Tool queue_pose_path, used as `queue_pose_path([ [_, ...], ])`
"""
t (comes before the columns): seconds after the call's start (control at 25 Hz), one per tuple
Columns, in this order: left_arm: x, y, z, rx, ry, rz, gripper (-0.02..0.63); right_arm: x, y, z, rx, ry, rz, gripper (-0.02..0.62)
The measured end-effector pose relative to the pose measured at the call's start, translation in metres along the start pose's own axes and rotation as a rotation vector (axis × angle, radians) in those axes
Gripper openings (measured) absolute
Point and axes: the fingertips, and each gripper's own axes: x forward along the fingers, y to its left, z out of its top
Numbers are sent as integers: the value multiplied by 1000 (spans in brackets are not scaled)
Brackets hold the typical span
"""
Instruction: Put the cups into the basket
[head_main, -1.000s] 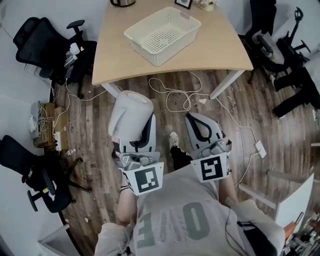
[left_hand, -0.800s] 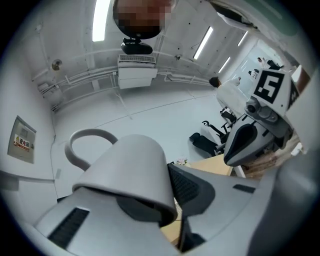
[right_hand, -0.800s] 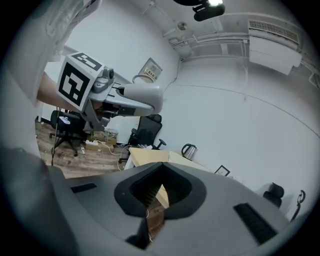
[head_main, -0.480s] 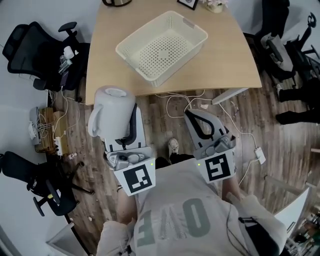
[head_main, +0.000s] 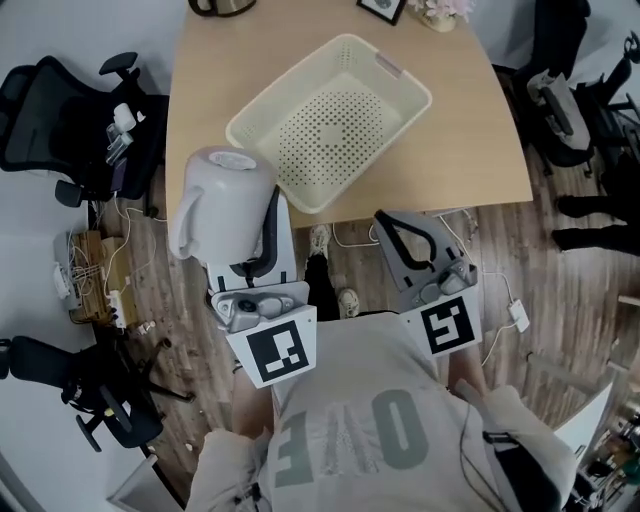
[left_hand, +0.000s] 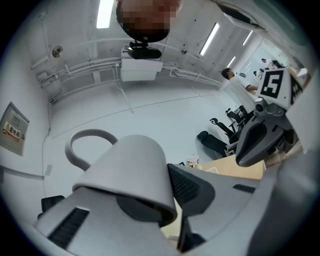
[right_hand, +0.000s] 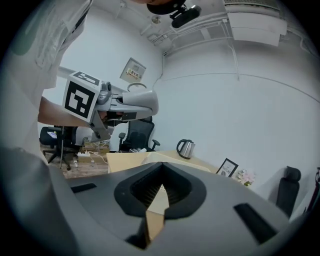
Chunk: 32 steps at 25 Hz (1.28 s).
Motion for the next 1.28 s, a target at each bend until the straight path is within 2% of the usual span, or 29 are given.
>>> queue_pose_path([
  [0.16,55,14,2,48,-56,-59,57,33,-36,18,54,-40,-49,-2],
  [0.24,81,24,1,58,-73,-84,57,53,-55,25,37,-26,-74,-2],
  [0.52,153,42,-16,41,-108,-162,57,114,-104,40,38,3,-129,-2],
  [0.64,177,43,-28,55,-90,-205,57,137,-119,37,37,30,-151,-2],
  [0.76,197,35,-39,17,-101,-247,55,153,-134,35,47,39,-173,-2],
  [0.92,215,15,-51,-49,-10,-324,55,155,-152,23,83,36,-165,-2],
  [1.0,221,2,-55,-39,23,-334,54,153,-163,15,108,14,-165,-2],
  [1.12,225,-18,-59,-23,66,-338,54,150,-175,7,92,-6,-138,-2],
  [1.28,229,-41,-67,48,137,-395,54,148,-188,5,74,-44,-127,-2],
])
